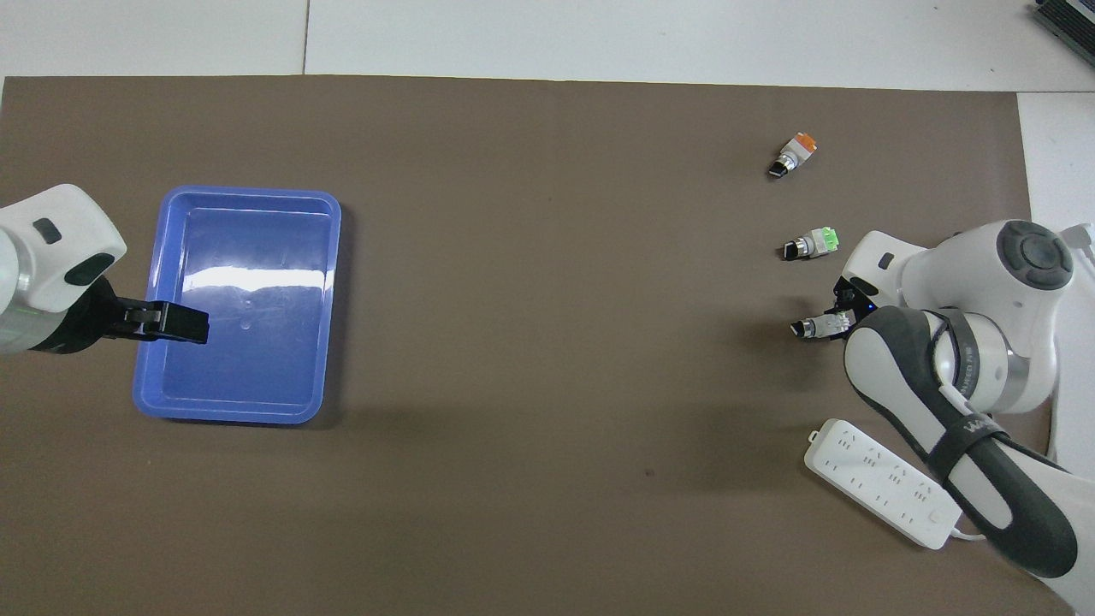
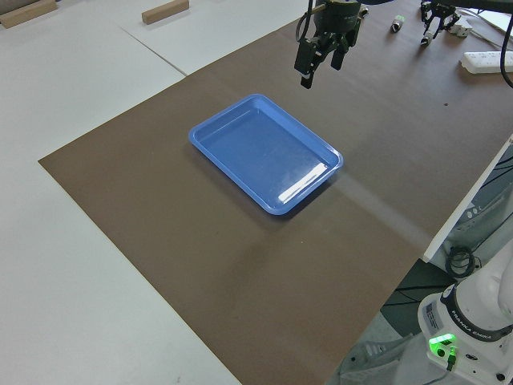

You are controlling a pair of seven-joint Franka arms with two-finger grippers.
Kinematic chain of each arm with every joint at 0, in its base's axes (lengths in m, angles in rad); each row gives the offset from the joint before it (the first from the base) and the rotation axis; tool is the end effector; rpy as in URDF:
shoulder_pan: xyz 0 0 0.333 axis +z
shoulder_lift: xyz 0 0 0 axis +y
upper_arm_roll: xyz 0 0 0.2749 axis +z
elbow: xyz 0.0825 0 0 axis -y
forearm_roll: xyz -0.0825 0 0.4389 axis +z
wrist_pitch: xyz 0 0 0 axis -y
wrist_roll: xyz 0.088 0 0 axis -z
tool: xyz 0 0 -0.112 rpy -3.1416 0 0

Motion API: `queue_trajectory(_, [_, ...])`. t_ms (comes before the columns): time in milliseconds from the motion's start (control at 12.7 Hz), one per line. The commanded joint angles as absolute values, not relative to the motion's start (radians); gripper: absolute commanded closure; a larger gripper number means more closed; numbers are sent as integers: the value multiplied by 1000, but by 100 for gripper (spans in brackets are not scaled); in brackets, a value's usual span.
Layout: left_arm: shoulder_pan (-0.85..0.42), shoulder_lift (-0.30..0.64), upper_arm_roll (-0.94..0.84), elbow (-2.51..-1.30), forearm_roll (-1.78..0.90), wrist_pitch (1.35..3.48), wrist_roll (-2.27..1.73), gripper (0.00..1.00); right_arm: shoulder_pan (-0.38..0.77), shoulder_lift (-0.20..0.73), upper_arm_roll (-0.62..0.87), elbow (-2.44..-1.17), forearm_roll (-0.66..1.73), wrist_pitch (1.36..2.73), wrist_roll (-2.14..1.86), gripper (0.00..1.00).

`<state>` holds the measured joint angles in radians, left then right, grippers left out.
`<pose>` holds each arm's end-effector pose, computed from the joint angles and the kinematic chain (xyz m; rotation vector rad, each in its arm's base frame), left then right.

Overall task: Turn and place switch with both arms
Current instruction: 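Carry the switch toward the left gripper while the left gripper reaches it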

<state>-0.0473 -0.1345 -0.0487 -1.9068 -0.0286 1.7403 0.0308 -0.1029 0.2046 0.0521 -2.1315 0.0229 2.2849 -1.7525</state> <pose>0.5728 -0.0587 0.4946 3.1149 -0.1886 -0.0512 0.5918 -0.0290 0.2247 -2.0525 -2.3024 0.0155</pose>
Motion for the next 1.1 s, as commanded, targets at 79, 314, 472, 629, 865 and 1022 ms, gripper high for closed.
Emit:
queue_trajectory(79, [-60, -167, -43, -1950, -154, 1769, 23, 4, -89, 111, 71, -2148, 135, 2214, -1762, 100])
queue_trajectory(314, [-118, -153, -44, -1950, -297, 1769, -41, 13, 6, 71, 71, -2148, 216, 2206, -1752, 100])
queue_trajectory(472, [-146, -140, -44, -1950, -427, 1776, -84, 18, 61, 45, 71, -2146, 309, 2204, -1749, 100])
queue_trajectory(629, [-159, -132, -46, -1962, -574, 1790, -95, 27, 121, 11, 71, -2145, 395, 2204, -1729, 100])
queue_trajectory(865, [-244, -127, -46, -2029, -743, 1931, -181, 42, 233, -69, 71, -2140, 454, 2192, -1593, 100])
queue_trajectory(1022, [-294, -101, -46, -2052, -839, 2029, -219, 49, 288, -100, 72, -2134, 457, 2178, -1493, 100])
